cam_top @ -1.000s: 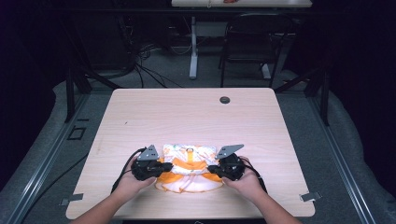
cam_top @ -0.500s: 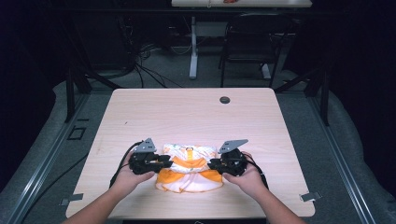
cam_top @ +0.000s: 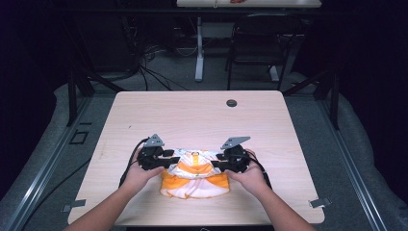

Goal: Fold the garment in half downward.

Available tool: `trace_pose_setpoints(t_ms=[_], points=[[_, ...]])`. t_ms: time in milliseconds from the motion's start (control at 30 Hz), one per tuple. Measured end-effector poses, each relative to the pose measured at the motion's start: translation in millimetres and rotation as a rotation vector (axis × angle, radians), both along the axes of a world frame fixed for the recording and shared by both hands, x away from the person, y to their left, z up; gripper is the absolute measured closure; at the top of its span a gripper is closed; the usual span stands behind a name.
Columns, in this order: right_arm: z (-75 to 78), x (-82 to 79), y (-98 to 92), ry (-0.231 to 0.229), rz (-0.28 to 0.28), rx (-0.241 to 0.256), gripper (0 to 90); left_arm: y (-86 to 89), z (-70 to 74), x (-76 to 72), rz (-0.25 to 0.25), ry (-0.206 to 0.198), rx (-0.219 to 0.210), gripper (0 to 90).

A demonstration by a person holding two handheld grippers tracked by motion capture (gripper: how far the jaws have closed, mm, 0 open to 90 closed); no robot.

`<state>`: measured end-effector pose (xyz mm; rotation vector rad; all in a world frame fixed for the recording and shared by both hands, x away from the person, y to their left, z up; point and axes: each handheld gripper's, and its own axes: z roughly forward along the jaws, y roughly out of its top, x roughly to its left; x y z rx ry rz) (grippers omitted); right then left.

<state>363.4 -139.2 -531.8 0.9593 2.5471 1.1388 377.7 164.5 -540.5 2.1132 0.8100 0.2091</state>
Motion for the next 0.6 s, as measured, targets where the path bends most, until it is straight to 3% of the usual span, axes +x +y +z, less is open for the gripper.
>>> trace_pose_setpoints(t_ms=[200,300,400,600], points=[[-3.0,-6.4,6.2,0.010,0.035,0.006,60.7,-2.4,0.5,-10.3,-0.067,0.003,-0.014,55.0],[-2.4,-13.7,7.0,0.003,0.062,-0.021,59.2,-2.2,-1.0,-18.3,-0.109,0.005,-0.013,54.0],[-4.9,-20.2,5.8,0.002,0.085,-0.028,57.9,-2.0,-5.0,-24.3,-0.126,0.007,0.000,53.1],[-14.2,-27.4,1.1,0.020,0.077,-0.036,57.1,0.1,-12.3,-33.5,-0.153,0.010,0.013,50.8]])
